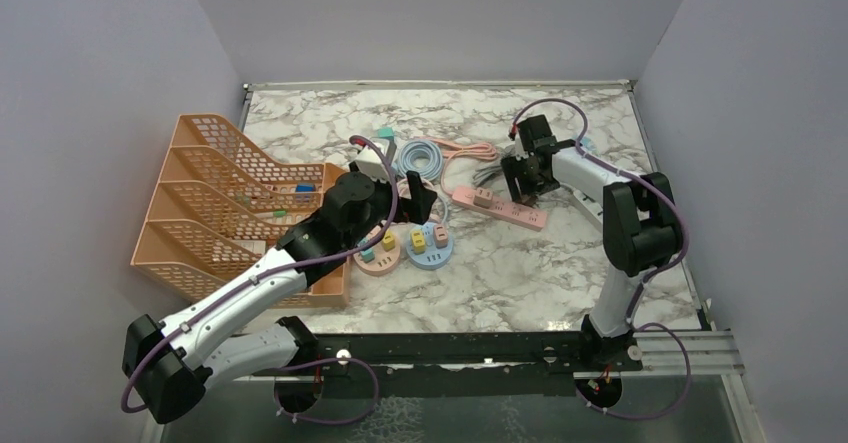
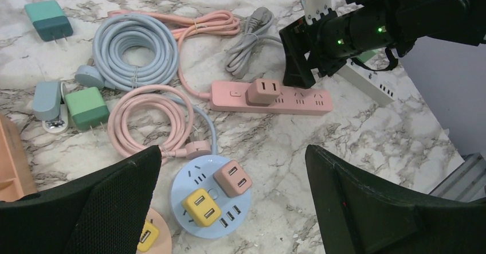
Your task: Insert the plug
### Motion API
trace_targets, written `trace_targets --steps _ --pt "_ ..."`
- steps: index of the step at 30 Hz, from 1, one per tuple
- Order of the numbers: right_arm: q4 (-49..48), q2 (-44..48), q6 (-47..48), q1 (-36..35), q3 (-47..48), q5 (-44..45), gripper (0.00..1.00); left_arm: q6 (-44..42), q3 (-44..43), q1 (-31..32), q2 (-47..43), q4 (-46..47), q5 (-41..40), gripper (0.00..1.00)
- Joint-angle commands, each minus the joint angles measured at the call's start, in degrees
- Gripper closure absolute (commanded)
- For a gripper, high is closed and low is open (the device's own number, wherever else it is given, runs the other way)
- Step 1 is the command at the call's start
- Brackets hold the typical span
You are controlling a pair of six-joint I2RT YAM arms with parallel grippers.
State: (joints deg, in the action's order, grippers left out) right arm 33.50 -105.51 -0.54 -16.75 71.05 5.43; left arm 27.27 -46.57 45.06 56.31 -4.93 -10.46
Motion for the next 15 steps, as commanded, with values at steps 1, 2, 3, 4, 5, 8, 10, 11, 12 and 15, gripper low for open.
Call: trace_targets --steps 1,2,3,4,5,8,10,11,12,15 --pt "1.5 -1.6 -1.4 0.1 -0.5 1.9 0.36 4.1 -0.9 -0.2 1.7 3.5 -0.6 0.01" --pt "1.4 -1.5 -1.4 0.1 -0.6 1.6 0.36 4.8 -0.7 -0.1 2.2 4.1 -1.0 0.02" --pt "1.3 -1.3 -1.7 0.1 -0.9 1.4 0.36 5.4 -0.7 -0.2 2.5 4.8 -1.3 0.02" --pt "1.1 -1.1 -2.0 0.1 -1.2 1.2 0.36 6.3 -0.6 -0.1 2.8 5.3 -1.6 0.02" --pt "0.8 -0.8 -2.2 0.2 -1.5 0.6 0.37 7.2 -0.4 -0.2 3.0 5.7 -1.9 0.02" --pt "0.9 -0.5 -3.6 0.8 -1.7 -1.2 0.49 7.2 0.1 -0.1 2.9 6.0 -1.7 0.02" --pt "0.5 -0.1 -4.5 1.1 -1.9 -1.1 0.55 6.1 0.4 -0.1 2.4 5.8 -1.2 0.02" --pt "0.2 0.4 -4.9 1.1 -2.1 -1.0 0.56 5.8 0.5 -0.1 2.2 5.6 -1.1 0.02" --pt "0.0 0.9 -5.2 1.2 -2.3 -0.9 0.57 5.6 0.8 -0.1 1.9 5.5 -1.2 0.02" --pt "-2.2 4.2 -5.9 1.2 -3.3 0.0 0.58 6.2 1.4 -0.1 1.4 5.6 -1.4 0.02"
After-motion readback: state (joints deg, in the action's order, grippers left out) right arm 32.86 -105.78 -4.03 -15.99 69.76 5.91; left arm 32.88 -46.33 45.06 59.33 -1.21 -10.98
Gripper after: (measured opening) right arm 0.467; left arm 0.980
